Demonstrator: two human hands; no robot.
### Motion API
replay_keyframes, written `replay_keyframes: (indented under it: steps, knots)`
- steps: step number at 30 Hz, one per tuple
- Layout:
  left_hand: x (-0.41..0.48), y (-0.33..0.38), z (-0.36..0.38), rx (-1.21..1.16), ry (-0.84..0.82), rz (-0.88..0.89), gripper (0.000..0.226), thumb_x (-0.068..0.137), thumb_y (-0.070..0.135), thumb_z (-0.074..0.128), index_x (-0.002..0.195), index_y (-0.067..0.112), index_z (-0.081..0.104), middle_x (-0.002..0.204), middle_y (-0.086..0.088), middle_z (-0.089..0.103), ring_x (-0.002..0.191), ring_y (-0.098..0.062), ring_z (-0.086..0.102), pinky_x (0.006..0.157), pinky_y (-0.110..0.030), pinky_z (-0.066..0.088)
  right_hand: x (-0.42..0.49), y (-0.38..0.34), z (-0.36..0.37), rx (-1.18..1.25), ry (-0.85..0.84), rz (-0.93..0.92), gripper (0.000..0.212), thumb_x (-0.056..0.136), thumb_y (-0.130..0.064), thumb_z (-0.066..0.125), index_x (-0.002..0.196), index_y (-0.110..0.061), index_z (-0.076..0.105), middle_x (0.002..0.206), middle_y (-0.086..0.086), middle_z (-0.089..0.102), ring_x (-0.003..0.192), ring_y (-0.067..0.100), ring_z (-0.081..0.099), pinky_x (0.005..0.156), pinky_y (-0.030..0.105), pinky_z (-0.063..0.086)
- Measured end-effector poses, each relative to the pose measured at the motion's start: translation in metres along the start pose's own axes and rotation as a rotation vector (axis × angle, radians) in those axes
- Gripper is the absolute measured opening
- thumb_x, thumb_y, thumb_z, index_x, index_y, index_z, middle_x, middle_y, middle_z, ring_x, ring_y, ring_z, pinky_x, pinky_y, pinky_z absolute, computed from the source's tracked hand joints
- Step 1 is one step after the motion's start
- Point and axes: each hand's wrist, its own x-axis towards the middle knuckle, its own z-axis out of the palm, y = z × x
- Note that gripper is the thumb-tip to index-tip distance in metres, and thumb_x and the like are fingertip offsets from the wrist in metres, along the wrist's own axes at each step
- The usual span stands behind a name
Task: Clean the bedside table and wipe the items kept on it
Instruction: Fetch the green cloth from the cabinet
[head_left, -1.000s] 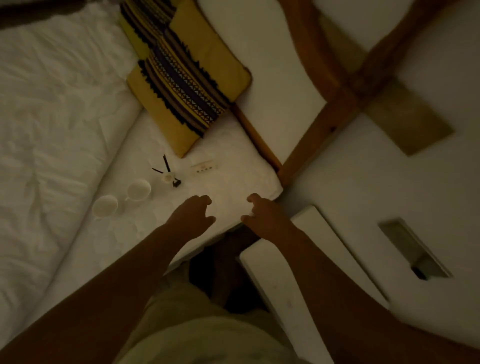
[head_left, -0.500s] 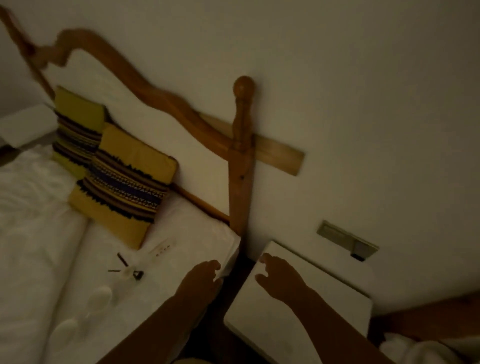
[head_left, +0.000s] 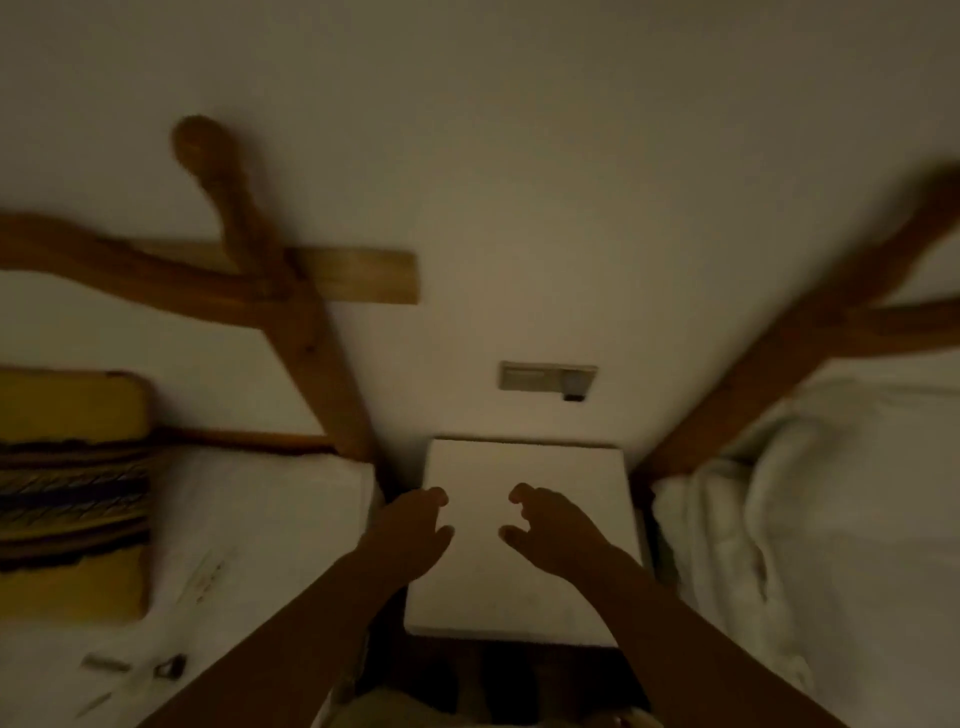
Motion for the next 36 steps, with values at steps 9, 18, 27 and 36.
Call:
replay_keyframes:
  steps: [9,18,27,36]
  knots:
    - [-0.002,0.089,0.045,0.164,-0.311,0.561,0.056,0.094,0.039,0.055,0.144,0.018,0.04,0.143,-0.003,0.047,0.13,-0.016,0.045,0.11,-0.028,0.034,-0.166,0.032,0.046,0.415,0.354,0.609,0.055,0.089,-0.047,0.058,0.135,-0.024,0.043,0.128,0.002,0.051,0.116,0.02,0.052,0.1,0.035,0.045]
    - [-0.141,0.21,0.144,0.432,-0.601,1.077,0.034,0.092,0.033,0.056,0.122,0.016,0.057,0.121,-0.005,0.061,0.112,-0.024,0.058,0.094,-0.04,0.049,-0.374,0.042,0.143,0.646,0.661,1.104,0.043,0.089,-0.04,0.057,0.128,-0.027,0.047,0.126,0.002,0.056,0.111,0.019,0.055,0.092,0.033,0.047]
    - [-0.379,0.257,0.288,0.731,-0.745,1.483,0.049,0.089,0.031,0.059,0.136,0.023,0.049,0.134,-0.004,0.055,0.118,-0.02,0.054,0.096,-0.03,0.043,-0.577,0.003,0.299,0.811,0.89,1.473,0.047,0.085,-0.043,0.06,0.125,-0.023,0.048,0.121,0.005,0.059,0.107,0.023,0.058,0.085,0.033,0.049]
    - [-0.593,0.241,0.405,0.904,-0.933,1.892,0.036,0.09,0.034,0.056,0.122,0.017,0.058,0.12,-0.001,0.061,0.097,-0.01,0.054,0.086,-0.025,0.044,-0.751,-0.086,0.424,0.992,1.133,1.839,0.046,0.086,-0.04,0.06,0.129,-0.027,0.05,0.127,0.002,0.057,0.113,0.02,0.056,0.087,0.029,0.044]
